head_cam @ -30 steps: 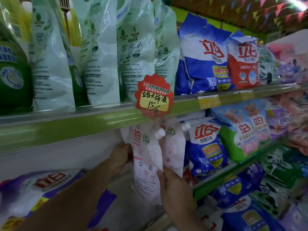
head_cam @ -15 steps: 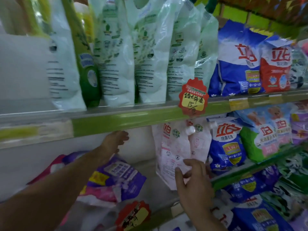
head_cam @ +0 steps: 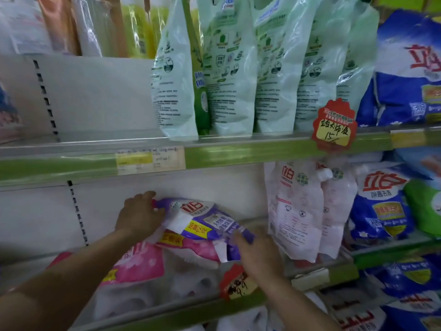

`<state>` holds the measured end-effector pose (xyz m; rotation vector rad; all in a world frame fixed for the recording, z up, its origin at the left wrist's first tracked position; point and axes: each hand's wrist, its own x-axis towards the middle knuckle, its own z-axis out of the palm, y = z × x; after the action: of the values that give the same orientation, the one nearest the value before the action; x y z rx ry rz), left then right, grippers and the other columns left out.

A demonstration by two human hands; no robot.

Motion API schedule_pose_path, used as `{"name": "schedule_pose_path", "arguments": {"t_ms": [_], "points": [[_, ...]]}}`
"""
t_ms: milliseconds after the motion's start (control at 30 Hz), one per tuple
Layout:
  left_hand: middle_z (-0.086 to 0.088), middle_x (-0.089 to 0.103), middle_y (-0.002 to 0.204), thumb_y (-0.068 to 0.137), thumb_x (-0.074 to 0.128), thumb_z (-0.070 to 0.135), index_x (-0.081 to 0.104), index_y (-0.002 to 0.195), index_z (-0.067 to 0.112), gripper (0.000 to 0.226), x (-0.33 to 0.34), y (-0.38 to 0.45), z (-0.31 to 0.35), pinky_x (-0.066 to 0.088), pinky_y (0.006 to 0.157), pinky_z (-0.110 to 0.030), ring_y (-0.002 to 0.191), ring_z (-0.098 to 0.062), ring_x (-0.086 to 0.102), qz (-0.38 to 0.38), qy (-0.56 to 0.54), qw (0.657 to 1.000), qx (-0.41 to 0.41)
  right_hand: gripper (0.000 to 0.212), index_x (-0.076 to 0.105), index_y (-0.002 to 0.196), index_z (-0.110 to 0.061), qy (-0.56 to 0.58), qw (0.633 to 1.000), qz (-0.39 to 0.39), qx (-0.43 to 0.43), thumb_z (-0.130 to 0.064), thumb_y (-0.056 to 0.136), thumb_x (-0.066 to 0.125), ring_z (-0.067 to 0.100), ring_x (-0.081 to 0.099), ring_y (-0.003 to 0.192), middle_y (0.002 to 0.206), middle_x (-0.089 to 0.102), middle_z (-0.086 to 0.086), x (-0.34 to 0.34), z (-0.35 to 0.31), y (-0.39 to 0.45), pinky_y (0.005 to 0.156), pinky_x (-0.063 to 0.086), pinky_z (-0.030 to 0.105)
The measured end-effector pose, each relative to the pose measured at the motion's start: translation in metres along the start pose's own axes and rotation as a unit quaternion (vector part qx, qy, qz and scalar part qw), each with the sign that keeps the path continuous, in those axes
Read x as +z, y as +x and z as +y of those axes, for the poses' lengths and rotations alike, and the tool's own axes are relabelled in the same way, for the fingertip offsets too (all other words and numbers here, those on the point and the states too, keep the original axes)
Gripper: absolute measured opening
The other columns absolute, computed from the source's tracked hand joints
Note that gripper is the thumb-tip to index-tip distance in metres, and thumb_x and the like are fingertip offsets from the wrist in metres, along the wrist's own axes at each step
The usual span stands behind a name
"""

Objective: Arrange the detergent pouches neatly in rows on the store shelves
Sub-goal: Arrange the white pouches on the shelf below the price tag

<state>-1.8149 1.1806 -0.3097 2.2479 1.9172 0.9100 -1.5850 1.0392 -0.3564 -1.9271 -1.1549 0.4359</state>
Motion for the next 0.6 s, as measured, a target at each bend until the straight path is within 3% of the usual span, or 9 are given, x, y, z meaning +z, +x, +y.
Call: {"name": "schedule_pose_path", "arguments": {"t_ms": [100, 133, 200, 233, 300, 333, 400, 500, 600], "points": [[-0.003, 0.046, 0.145, 0.071, 0.050, 0.049, 0.044, 0.142, 0.025, 0.075, 0.002, -0.009, 0.021, 0.039, 0.103, -0.038, 0.128, -0.031, 0.042, -0.049, 0.084, 0.981, 0.169, 0.040, 0.068, 0.085, -0.011, 0.140, 0.981, -0.073, 0.114, -0.048, 0.089, 0.053, 0.022, 0.064, 0.072, 0.083, 0.071, 0.011, -0.005, -0.001, 0.008, 0.064, 0.043, 0.028], [-0.002, 0.041, 0.148, 0.070, 0.049, 0.052, 0.038, 0.145, 0.027, 0.080, 0.004, -0.010, 0.025, 0.038, 0.103, -0.038, 0.129, -0.031, 0.041, -0.072, 0.097, 0.978, 0.170, 0.033, 0.068, 0.081, -0.010, 0.184, 0.970, -0.091, 0.131, -0.040, 0.089, 0.058, 0.025, 0.066, 0.070, 0.079, 0.073, 0.012, -0.004, -0.001, 0.010, 0.065, 0.046, 0.031], [-0.006, 0.042, 0.146, 0.074, 0.056, 0.055, 0.035, 0.145, 0.022, 0.081, 0.005, -0.003, 0.026, 0.041, 0.099, -0.038, 0.126, -0.033, 0.044, -0.107, 0.069, 0.990, 0.065, 0.024, 0.068, 0.084, -0.006, 0.231, 0.956, -0.097, 0.155, -0.030, 0.085, 0.065, 0.031, 0.071, 0.076, 0.078, 0.075, 0.014, -0.003, -0.004, 0.014, 0.072, 0.054, 0.042], [-0.010, 0.051, 0.136, 0.074, 0.060, 0.053, 0.044, 0.138, 0.018, 0.074, 0.004, 0.002, 0.022, 0.046, 0.090, -0.036, 0.118, -0.032, 0.052, -0.119, 0.036, 0.992, 0.004, 0.024, 0.067, 0.087, -0.005, 0.239, 0.953, -0.093, 0.162, -0.029, 0.084, 0.067, 0.033, 0.072, 0.079, 0.078, 0.075, 0.014, -0.002, -0.005, 0.016, 0.076, 0.055, 0.045], [-0.009, 0.070, 0.095, 0.070, 0.066, 0.043, 0.068, 0.098, 0.013, 0.041, -0.004, 0.011, 0.012, 0.046, 0.065, -0.026, 0.086, -0.025, 0.066, -0.169, -0.040, 0.984, -0.052, 0.029, 0.065, 0.094, -0.006, 0.232, 0.956, -0.087, 0.157, -0.032, 0.083, 0.067, 0.029, 0.072, 0.077, 0.080, 0.075, 0.011, 0.000, -0.004, 0.018, 0.076, 0.056, 0.044], [-0.007, 0.070, 0.071, 0.068, 0.069, 0.034, 0.070, 0.076, 0.011, 0.024, -0.007, 0.015, 0.007, 0.042, 0.056, -0.024, 0.069, -0.024, 0.065, -0.179, -0.084, 0.978, -0.065, 0.031, 0.063, 0.097, -0.008, 0.211, 0.964, -0.084, 0.141, -0.036, 0.084, 0.066, 0.024, 0.070, 0.075, 0.081, 0.074, 0.007, 0.001, -0.004, 0.018, 0.072, 0.055, 0.040], [-0.008, 0.056, 0.045, 0.071, 0.074, 0.017, 0.064, 0.055, 0.005, 0.022, -0.010, 0.020, 0.006, 0.035, 0.046, -0.022, 0.047, -0.022, 0.052, -0.169, -0.204, 0.960, -0.093, 0.036, 0.057, 0.104, -0.019, 0.141, 0.984, -0.068, 0.082, -0.050, 0.085, 0.059, 0.013, 0.064, 0.079, 0.090, 0.068, -0.003, 0.002, -0.008, 0.013, 0.069, 0.048, 0.032], [-0.011, 0.054, 0.048, 0.080, 0.070, 0.007, 0.061, 0.065, 0.001, 0.019, -0.015, 0.020, 0.029, 0.037, 0.042, -0.021, 0.039, -0.020, 0.048, -0.132, -0.458, 0.872, -0.112, 0.063, 0.051, 0.117, -0.036, 0.057, 0.997, -0.058, -0.016, -0.078, 0.070, 0.046, 0.016, 0.060, 0.099, 0.109, 0.062, -0.008, 0.004, -0.013, 0.006, 0.085, 0.047, 0.038], [-0.004, 0.062, 0.057, 0.086, 0.062, 0.003, 0.060, 0.082, 0.007, 0.006, -0.026, 0.017, 0.069, 0.045, 0.050, -0.025, 0.047, -0.015, 0.056, -0.146, -0.597, 0.785, -0.071, 0.082, 0.038, 0.132, -0.046, 0.025, 0.995, -0.082, -0.060, -0.075, 0.059, 0.063, 0.021, 0.055, 0.112, 0.122, 0.053, -0.009, 0.003, -0.011, 0.008, 0.084, 0.043, 0.034]]}}
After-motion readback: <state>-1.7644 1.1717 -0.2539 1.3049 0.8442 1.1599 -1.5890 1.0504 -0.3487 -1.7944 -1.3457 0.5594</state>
